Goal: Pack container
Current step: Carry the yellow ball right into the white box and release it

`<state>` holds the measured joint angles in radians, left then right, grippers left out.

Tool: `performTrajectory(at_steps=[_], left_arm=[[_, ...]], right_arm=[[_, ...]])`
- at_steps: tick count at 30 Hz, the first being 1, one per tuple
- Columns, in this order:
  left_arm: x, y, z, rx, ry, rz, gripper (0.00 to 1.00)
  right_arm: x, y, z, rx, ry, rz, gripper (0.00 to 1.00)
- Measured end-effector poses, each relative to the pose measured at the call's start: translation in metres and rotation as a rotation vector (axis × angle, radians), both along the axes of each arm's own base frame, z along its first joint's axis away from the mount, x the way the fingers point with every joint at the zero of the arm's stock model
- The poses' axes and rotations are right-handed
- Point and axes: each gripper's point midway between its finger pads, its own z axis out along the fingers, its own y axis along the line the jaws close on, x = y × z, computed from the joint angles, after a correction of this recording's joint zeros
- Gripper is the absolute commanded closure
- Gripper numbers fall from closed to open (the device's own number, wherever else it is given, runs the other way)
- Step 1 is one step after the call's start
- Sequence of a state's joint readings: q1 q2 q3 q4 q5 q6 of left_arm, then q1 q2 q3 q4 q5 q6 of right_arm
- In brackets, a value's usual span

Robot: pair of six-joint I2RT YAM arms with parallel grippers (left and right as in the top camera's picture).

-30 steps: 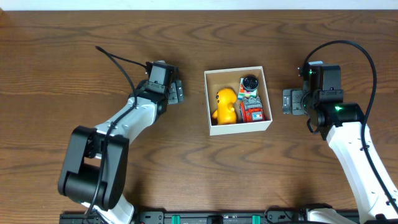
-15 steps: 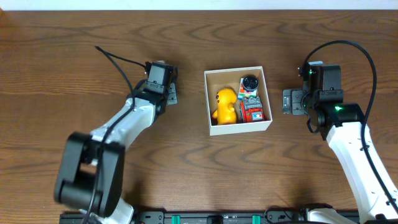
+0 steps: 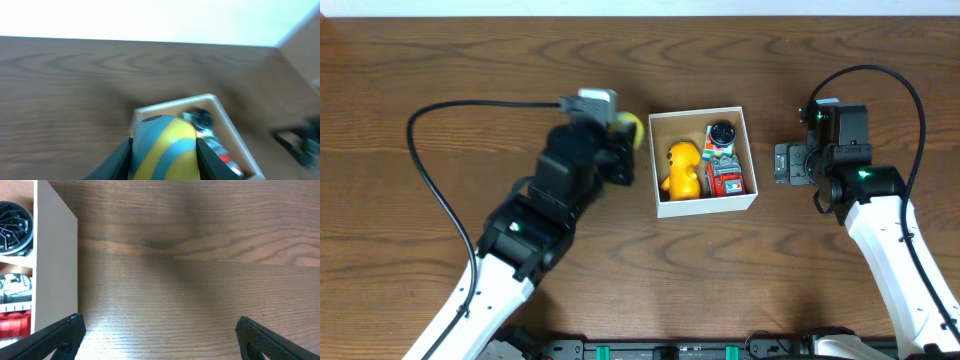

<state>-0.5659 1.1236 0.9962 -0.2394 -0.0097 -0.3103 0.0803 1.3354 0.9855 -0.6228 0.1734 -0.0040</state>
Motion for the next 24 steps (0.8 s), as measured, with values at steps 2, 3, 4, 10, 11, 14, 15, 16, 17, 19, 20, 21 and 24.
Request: performTrajectory(at_steps=[2, 3, 4, 10, 11, 14, 15, 16, 17, 19, 20, 21, 24], left_arm=[[-0.013, -0.02, -0.003, 0.003, 0.01, -0.068, 0.79], [-0.018, -0.028, -0.005, 0.006, 0.017, -0.092, 0.79], [-0.022, -0.038, -0.009, 0.012, 0.025, -0.121, 0.79], [-0.026, -0.085, -0.037, 0.032, 0.058, -0.222, 0.79], [-0.021, -0.092, -0.044, 0.031, 0.06, -0.227, 0.79], [-0.008, -0.105, -0.056, 0.025, 0.05, -0.228, 0.79], [-0.003, -0.11, -0.058, 0.02, 0.038, -0.229, 0.78], [0.002, -0.114, -0.061, 0.017, 0.027, -0.232, 0.78], [0.007, -0.119, -0.064, 0.02, 0.013, -0.238, 0.78], [0.014, -0.126, -0.07, 0.023, -0.011, -0.245, 0.78], [0.017, -0.129, -0.072, 0.027, -0.021, -0.247, 0.78], [0.02, -0.13, -0.075, 0.034, -0.027, -0.246, 0.78], [0.03, -0.127, -0.091, 0.082, -0.03, -0.204, 0.78]], right_arm=[[0.0, 0.0, 0.0, 0.0, 0.0, 0.0, 0.01], [0.0, 0.0, 0.0, 0.0, 0.0, 0.0, 0.01], [0.0, 0.0, 0.0, 0.0, 0.0, 0.0, 0.01], [0.0, 0.0, 0.0, 0.0, 0.0, 0.0, 0.01], [0.0, 0.0, 0.0, 0.0, 0.0, 0.0, 0.01], [0.0, 0.0, 0.0, 0.0, 0.0, 0.0, 0.01], [0.0, 0.0, 0.0, 0.0, -0.001, 0.0, 0.01], [0.0, 0.0, 0.0, 0.0, 0.0, 0.0, 0.01], [0.0, 0.0, 0.0, 0.0, 0.001, 0.0, 0.01], [0.0, 0.0, 0.0, 0.0, 0.001, 0.0, 0.01], [0.0, 0.0, 0.0, 0.0, 0.001, 0.0, 0.01], [0.0, 0.0, 0.0, 0.0, 0.0, 0.0, 0.01], [0.0, 0.0, 0.0, 0.0, 0.0, 0.0, 0.01]])
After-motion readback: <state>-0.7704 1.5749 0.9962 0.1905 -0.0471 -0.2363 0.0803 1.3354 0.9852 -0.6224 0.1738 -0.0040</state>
